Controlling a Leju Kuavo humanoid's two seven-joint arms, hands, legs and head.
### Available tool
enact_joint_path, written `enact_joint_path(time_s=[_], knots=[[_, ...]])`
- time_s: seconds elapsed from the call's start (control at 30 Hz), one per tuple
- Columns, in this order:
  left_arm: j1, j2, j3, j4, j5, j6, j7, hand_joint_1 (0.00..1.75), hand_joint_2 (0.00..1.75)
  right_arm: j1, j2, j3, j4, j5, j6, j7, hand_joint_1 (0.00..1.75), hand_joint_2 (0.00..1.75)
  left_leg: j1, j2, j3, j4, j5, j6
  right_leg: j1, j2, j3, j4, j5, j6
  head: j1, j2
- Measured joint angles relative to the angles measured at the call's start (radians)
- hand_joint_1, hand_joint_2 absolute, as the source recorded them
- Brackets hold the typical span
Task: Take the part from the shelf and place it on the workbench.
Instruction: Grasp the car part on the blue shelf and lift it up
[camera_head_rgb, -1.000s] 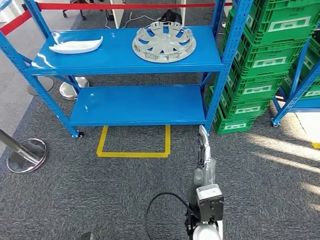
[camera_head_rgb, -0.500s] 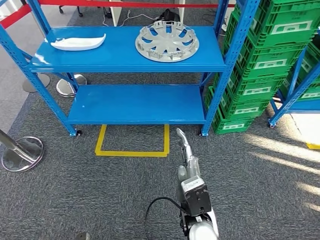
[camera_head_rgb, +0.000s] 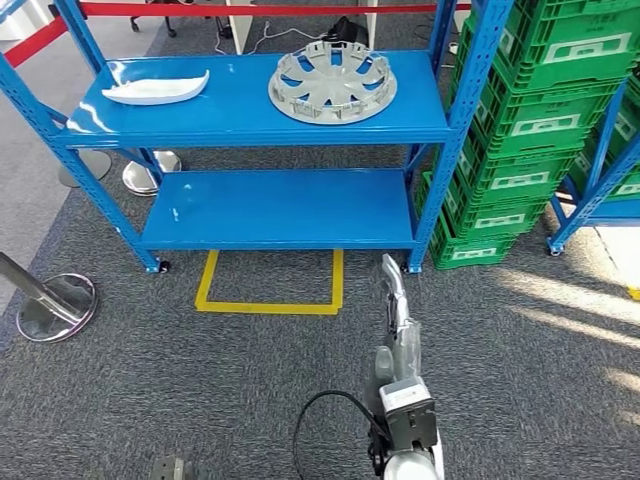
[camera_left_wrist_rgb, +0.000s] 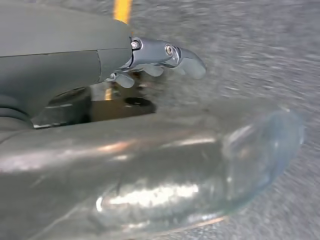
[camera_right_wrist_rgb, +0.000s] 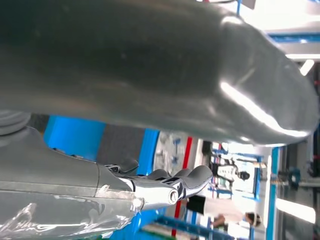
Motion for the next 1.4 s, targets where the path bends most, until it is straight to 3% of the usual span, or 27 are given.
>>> enact_joint_path(time_s=[0.1,0.13,0.17,0.2,0.3,0.37,0.47,0.53,0.6,0.63,0.67,0.7,0.8,0.87,1.0,1.03,1.13,1.17,1.2,1.23,1.3,1.37,1.4], knots=[[0.001,0.003,-0.011,0.0,-0.004,-0.046,-0.047,0.0,0.0,0.002,0.0,0.0,-0.001,0.001,0.0,-0.01,0.0,0.0,0.0,0.002,-0.087,0.182,-0.092,-0.009,0.0,-0.003,-0.002,-0.001,0.001,-0.01,-0.007,0.0],[0.003,0.004,-0.012,0.0,-0.005,-0.056,-0.055,0.0,0.0,0.003,0.0,0.0,-0.001,0.001,0.001,-0.012,0.0,0.0,0.0,0.002,-0.116,0.239,-0.109,-0.009,0.001,-0.004,-0.002,-0.001,0.001,-0.011,-0.008,0.0],[0.004,0.005,-0.013,0.0,-0.006,-0.06,-0.06,0.0,0.0,0.003,0.0,0.0,-0.001,0.002,0.001,-0.014,0.0,0.0,0.0,0.002,-0.13,0.265,-0.108,-0.008,0.002,-0.004,-0.003,-0.001,0.001,-0.011,-0.008,0.0],[0.005,0.005,-0.014,0.0,-0.009,-0.061,-0.065,0.0,0.0,0.003,0.0,0.0,-0.001,0.003,0.002,-0.016,0.0,0.0,0.0,0.002,-0.124,0.25,-0.087,-0.005,0.002,-0.003,-0.002,-0.001,0.001,-0.011,-0.008,0.0],[0.005,0.007,-0.02,0.0,-0.017,-0.057,-0.084,0.0,0.0,0.003,0.0,0.0,-0.001,0.011,0.002,-0.022,0.0,0.0,-0.003,0.004,-0.026,0.055,0.007,0.008,0.005,-0.002,0.0,0.0,0.001,-0.008,-0.008,0.0],[0.004,0.007,-0.027,0.0,-0.021,-0.056,-0.097,0.0,0.0,0.003,-0.001,0.0,-0.001,0.018,0.004,-0.027,0.0,0.0,-0.007,0.004,0.01,-0.021,0.024,0.015,0.008,-0.002,-0.002,-0.001,0.003,0.001,-0.008,0.0],[0.007,0.007,-0.035,0.0,-0.026,-0.066,-0.112,0.0,0.0,0.006,-0.002,0.002,-0.008,0.038,0.005,-0.035,0.0,0.0,-0.006,0.003,0.011,-0.034,0.029,0.027,0.007,-0.003,-0.004,-0.002,0.002,0.018,-0.007,0.0],[0.007,0.007,-0.037,0.0,-0.026,-0.076,-0.117,0.0,0.0,0.007,-0.003,0.003,-0.016,0.048,0.004,-0.04,0.0,0.0,-0.001,0.004,0.013,-0.039,0.033,0.037,0.007,-0.003,-0.031,0.057,-0.038,0.028,-0.002,0.0],[0.008,0.007,-0.037,0.0,-0.026,-0.081,-0.118,0.0,0.0,0.009,-0.004,0.003,-0.019,0.05,0.003,-0.041,0.0,0.0,0.0,0.005,0.013,-0.039,0.033,0.041,0.005,-0.004,-0.09,0.189,-0.104,0.036,0.003,0.0],[0.008,0.007,-0.037,0.0,-0.026,-0.082,-0.118,0.0,0.0,0.011,-0.005,0.003,-0.019,0.05,0.003,-0.041,0.0,0.0,0.0,0.006,0.013,-0.039,0.033,0.042,0.005,-0.004,-0.118,0.247,-0.124,0.038,0.003,0.0],[0.009,0.008,-0.037,0.0,-0.026,-0.082,-0.118,0.0,0.0,0.012,-0.005,0.003,-0.019,0.05,0.003,-0.041,0.0,0.0,0.0,0.006,0.013,-0.039,0.033,0.042,0.004,-0.004,-0.131,0.276,-0.128,0.04,0.004,0.0],[0.009,0.008,-0.037,0.0,-0.026,-0.083,-0.118,0.0,0.0,0.013,-0.006,0.003,-0.019,0.051,0.003,-0.041,0.0,0.0,0.001,0.006,0.014,-0.039,0.033,0.041,0.003,-0.004,-0.125,0.265,-0.112,0.042,0.004,0.0],[0.009,0.007,-0.037,0.0,-0.026,-0.086,-0.116,0.0,0.0,0.013,-0.007,0.003,-0.022,0.051,0.004,-0.041,0.0,0.0,0.002,0.002,0.016,-0.032,0.028,0.032,-0.003,-0.003,-0.026,0.075,-0.024,0.044,0.004,0.0],[0.009,0.009,-0.037,0.0,-0.024,-0.104,-0.1,0.0,0.0,0.013,-0.007,0.004,-0.024,0.051,0.006,-0.043,0.0,0.0,-0.001,0.001,0.014,-0.027,0.026,0.02,-0.004,0.002,0.01,0.005,-0.008,0.035,0.003,0.0],[0.01,0.012,-0.037,0.0,-0.019,-0.159,-0.059,0.0,0.0,0.013,-0.007,0.003,-0.027,0.041,0.019,-0.054,0.0,0.0,0.003,0.002,0.004,-0.015,0.013,0.001,-0.002,0.004,0.006,0.0,-0.004,0.005,0.0,0.0],[0.01,0.012,-0.037,0.0,-0.021,-0.16,-0.054,0.0,0.0,0.013,-0.006,0.003,-0.028,0.04,0.021,-0.058,0.0,0.0,0.003,0.003,-0.012,0.018,-0.009,-0.003,-0.004,0.003,0.007,-0.003,-0.002,-0.001,-0.002,0.0],[0.012,0.013,-0.037,0.0,-0.027,-0.142,-0.047,0.0,0.0,0.014,-0.007,0.003,-0.029,0.048,0.026,-0.059,0.0,0.0,0.004,0.005,-0.107,0.208,-0.095,-0.01,-0.003,-0.002,0.005,-0.005,-0.001,-0.007,-0.006,0.0],[0.014,0.013,-0.037,0.0,-0.027,-0.136,-0.047,0.0,0.0,0.016,-0.007,0.003,-0.029,0.055,0.029,-0.054,0.0,0.0,0.003,0.005,-0.128,0.247,-0.101,-0.009,-0.002,-0.002,0.005,-0.004,-0.001,-0.008,-0.007,0.0],[0.015,0.014,-0.037,0.0,-0.027,-0.132,-0.046,0.0,0.0,0.017,-0.007,0.003,-0.029,0.061,0.033,-0.05,0.0,0.0,0.003,0.005,-0.131,0.25,-0.089,-0.007,-0.001,-0.002,0.005,-0.004,-0.001,-0.008,-0.006,0.0],[0.015,0.014,-0.037,0.0,-0.027,-0.129,-0.046,0.0,0.0,0.018,-0.007,0.003,-0.031,0.067,0.035,-0.045,0.0,0.0,0.002,0.005,-0.115,0.215,-0.06,-0.004,0.0,-0.001,0.006,-0.004,-0.001,-0.008,-0.007,0.0],[0.014,0.014,-0.037,0.0,-0.025,-0.129,-0.044,0.0,0.0,0.019,-0.007,0.004,-0.033,0.075,0.035,-0.04,0.0,0.0,0.0,0.005,-0.049,0.083,0.006,0.004,0.002,0.0,0.007,-0.004,-0.002,-0.005,-0.007,0.0],[0.012,0.014,-0.036,0.0,-0.019,-0.137,-0.037,0.0,0.0,0.019,-0.007,0.003,-0.035,0.08,0.032,-0.039,0.0,0.0,-0.002,0.005,-0.004,-0.011,0.032,0.01,0.006,0.001,0.006,-0.003,-0.003,0.002,-0.007,0.0],[0.013,0.014,-0.036,0.0,-0.015,-0.144,-0.033,0.0,0.0,0.019,-0.007,0.003,-0.035,0.082,0.03,-0.04,0.0,0.0,-0.003,0.004,0.002,-0.025,0.03,0.012,0.007,0.001,0.005,-0.005,-0.002,0.008,-0.007,0.0]])
